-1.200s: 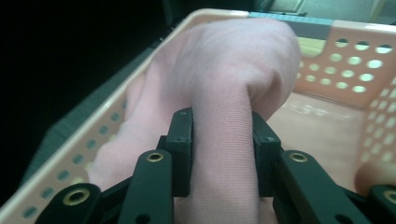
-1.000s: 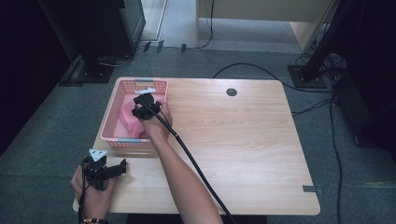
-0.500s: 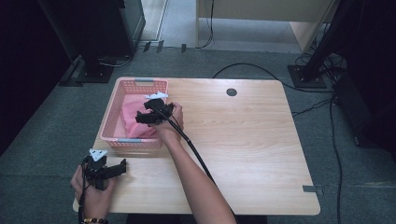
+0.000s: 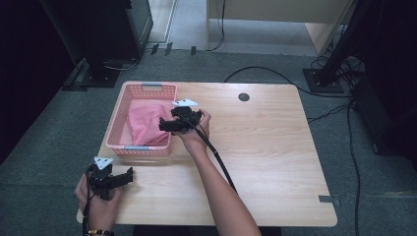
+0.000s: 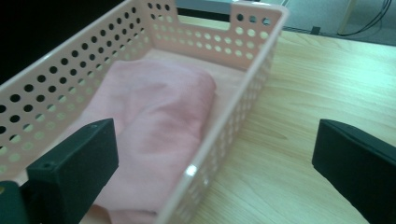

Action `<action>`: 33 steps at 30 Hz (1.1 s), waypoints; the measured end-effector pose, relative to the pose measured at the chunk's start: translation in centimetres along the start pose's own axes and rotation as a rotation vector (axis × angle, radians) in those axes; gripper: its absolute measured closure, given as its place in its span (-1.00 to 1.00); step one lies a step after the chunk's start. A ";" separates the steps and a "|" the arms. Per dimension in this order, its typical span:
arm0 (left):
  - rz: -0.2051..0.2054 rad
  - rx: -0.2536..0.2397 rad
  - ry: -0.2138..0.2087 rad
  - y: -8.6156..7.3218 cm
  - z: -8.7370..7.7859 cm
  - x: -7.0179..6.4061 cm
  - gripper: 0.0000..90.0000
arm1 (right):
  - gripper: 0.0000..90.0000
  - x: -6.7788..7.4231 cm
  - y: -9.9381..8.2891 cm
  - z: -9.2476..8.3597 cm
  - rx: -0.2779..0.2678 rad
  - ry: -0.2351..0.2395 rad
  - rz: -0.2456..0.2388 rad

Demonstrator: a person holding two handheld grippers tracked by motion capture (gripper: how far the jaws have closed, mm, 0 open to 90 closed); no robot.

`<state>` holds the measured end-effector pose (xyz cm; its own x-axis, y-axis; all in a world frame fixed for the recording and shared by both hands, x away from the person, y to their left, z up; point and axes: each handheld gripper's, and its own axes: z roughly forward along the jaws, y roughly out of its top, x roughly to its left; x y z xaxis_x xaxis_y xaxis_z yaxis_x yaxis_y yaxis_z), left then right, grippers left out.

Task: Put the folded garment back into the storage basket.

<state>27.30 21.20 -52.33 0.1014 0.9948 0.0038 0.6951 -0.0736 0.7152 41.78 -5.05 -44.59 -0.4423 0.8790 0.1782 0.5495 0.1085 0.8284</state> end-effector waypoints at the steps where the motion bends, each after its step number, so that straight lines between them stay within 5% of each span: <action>1: 0.000 0.000 0.000 0.0 0.0 0.0 -1.00 | -1.00 -0.3 -0.2 -0.1 0.000 -0.001 0.006; 17: 0.000 -0.001 0.000 0.0 0.1 0.0 -1.00 | -1.00 -4.7 -3.9 -1.2 -0.003 -0.040 0.112; 33: 0.000 -0.002 0.000 0.1 0.1 0.0 -1.00 | -1.00 -7.7 -8.7 -1.8 0.059 -0.133 0.086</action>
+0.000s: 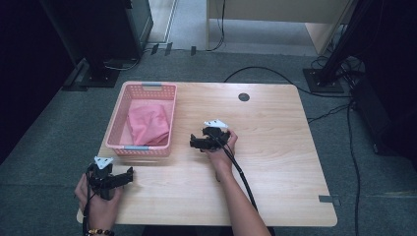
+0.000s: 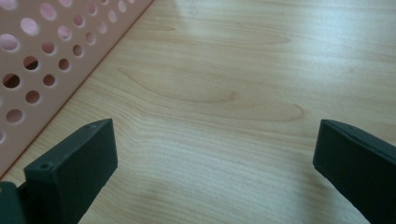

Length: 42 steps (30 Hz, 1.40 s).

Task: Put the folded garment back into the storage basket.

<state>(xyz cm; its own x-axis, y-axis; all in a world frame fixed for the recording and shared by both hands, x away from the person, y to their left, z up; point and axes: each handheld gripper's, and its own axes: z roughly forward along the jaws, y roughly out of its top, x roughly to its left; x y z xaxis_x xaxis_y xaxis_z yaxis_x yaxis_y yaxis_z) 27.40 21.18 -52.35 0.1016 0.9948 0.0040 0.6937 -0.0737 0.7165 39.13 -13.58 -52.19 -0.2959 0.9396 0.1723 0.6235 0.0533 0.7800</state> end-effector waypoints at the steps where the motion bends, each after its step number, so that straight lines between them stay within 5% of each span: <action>1: 0.000 0.000 0.000 0.0 0.0 0.0 -1.00 | -1.00 -0.1 -0.1 -0.1 -0.002 0.002 0.008; 20: 0.002 0.002 0.000 0.0 0.0 0.0 -1.00 | -1.00 0.4 -1.0 -0.4 0.112 -0.118 -0.111; 42: 0.005 0.001 -0.002 0.0 0.0 0.0 -1.00 | -1.00 -1.9 -1.7 -1.9 0.106 -0.159 -0.066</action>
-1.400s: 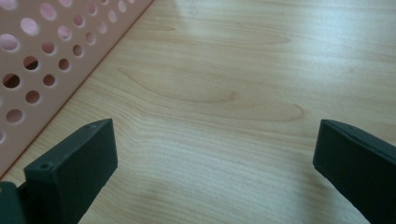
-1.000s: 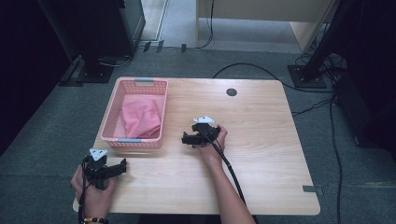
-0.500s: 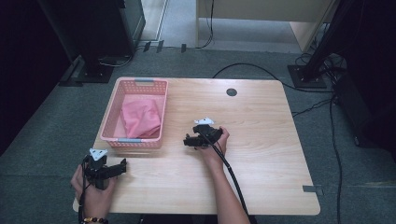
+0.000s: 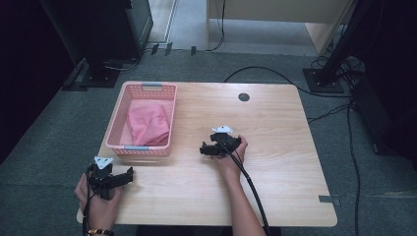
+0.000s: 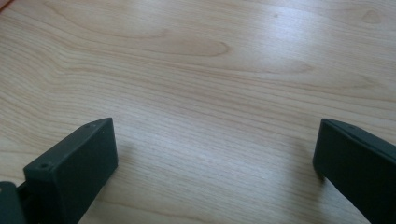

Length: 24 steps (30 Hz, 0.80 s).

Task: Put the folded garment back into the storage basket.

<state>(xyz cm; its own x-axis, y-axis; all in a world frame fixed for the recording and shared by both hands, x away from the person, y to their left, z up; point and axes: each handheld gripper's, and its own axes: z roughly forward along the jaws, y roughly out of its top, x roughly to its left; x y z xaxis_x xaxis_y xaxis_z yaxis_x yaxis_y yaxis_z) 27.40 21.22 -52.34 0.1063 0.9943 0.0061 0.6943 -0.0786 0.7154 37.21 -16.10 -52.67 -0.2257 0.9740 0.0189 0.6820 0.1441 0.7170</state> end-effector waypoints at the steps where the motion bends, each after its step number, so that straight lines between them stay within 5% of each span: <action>1: 0.000 0.000 0.000 0.0 0.0 0.0 -1.00 | -1.00 -0.4 -0.1 -0.2 0.001 -0.001 -0.002; 24: 0.001 0.000 -0.003 -0.1 -0.1 0.0 -1.00 | -1.00 -4.7 -1.8 -1.9 0.001 -0.045 0.043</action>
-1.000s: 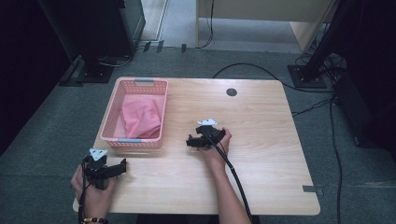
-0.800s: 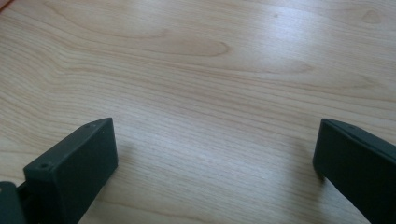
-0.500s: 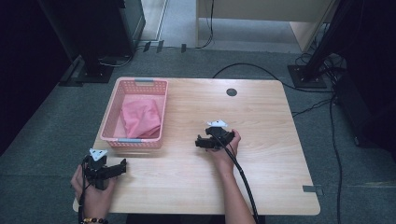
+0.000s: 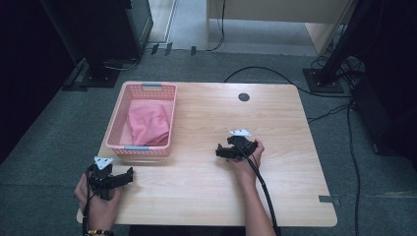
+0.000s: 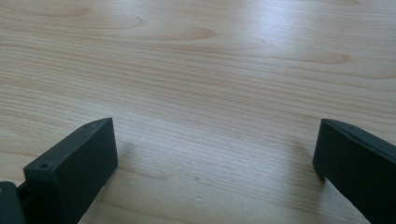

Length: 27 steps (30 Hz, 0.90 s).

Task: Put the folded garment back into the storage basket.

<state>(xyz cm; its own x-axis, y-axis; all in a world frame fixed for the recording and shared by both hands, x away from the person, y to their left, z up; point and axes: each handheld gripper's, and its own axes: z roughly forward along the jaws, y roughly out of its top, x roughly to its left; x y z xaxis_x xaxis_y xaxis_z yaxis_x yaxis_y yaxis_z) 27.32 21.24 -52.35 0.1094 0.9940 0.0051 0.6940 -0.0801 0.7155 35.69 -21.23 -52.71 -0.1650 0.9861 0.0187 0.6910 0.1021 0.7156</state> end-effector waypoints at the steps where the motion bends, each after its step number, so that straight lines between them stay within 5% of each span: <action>1: 0.000 0.000 0.000 0.0 0.0 0.0 -1.00 | -1.00 -0.2 -0.1 -0.1 0.000 -0.003 0.001; 27: 0.000 0.000 0.000 0.0 0.0 0.0 -1.00 | -1.00 -3.8 -1.0 -1.1 -0.001 -0.051 0.051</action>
<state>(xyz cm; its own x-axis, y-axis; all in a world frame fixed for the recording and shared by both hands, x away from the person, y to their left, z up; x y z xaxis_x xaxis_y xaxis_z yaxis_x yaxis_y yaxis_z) 27.32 21.23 -52.35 0.1091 0.9940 0.0053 0.6937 -0.0800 0.7158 34.89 -25.27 -52.73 -0.0929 0.9955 0.0195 0.6971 0.0510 0.7151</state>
